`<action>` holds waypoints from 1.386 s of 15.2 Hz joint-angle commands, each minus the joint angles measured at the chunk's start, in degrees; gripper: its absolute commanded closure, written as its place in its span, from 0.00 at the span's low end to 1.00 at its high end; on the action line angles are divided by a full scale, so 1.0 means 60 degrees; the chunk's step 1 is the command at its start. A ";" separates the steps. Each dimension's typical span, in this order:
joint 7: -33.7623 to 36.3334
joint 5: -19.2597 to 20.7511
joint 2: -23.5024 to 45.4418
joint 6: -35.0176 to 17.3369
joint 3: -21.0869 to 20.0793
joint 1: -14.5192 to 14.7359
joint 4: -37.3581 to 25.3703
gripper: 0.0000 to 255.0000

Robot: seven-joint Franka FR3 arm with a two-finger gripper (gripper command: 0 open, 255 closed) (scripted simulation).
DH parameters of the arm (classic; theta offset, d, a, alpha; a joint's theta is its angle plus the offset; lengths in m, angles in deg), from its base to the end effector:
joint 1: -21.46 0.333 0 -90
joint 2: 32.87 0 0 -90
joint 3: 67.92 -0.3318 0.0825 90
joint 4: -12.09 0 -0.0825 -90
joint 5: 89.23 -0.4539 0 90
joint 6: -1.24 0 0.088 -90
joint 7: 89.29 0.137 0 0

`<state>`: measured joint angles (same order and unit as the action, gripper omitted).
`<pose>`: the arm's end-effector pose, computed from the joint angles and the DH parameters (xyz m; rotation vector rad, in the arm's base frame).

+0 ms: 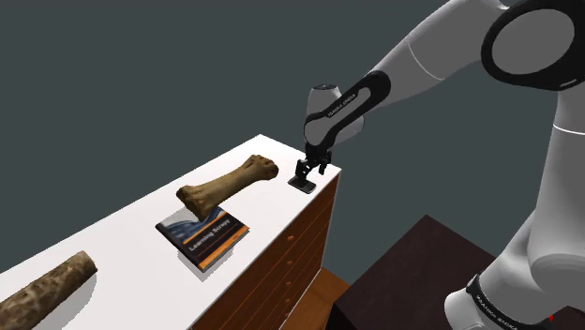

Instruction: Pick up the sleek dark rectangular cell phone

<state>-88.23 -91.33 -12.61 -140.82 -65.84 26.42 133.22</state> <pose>0.6288 0.0316 0.1767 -3.1310 -0.0083 -0.0183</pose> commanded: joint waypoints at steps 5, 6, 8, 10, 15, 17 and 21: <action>-0.0057 -0.0066 0.0863 -0.0600 -0.0056 -0.0014 -0.0251 0.00; -0.0063 -0.0073 0.0968 -0.0698 -0.0061 -0.0018 -0.0259 0.00; -0.0072 -0.0085 0.1136 -0.0852 -0.0069 -0.0024 -0.0274 0.00; -0.0075 -0.0084 0.1120 -0.0843 -0.0068 -0.0026 -0.0266 1.00; -0.0079 -0.0084 0.1118 -0.0849 -0.0068 -0.0028 -0.0259 1.00; -0.0079 -0.0084 0.1118 -0.0849 -0.0068 -0.0028 -0.0258 1.00; -0.0060 -0.0070 0.0922 -0.0658 -0.0059 -0.0016 -0.0254 1.00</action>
<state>-88.62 -91.78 -6.55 -145.19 -66.22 26.30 131.61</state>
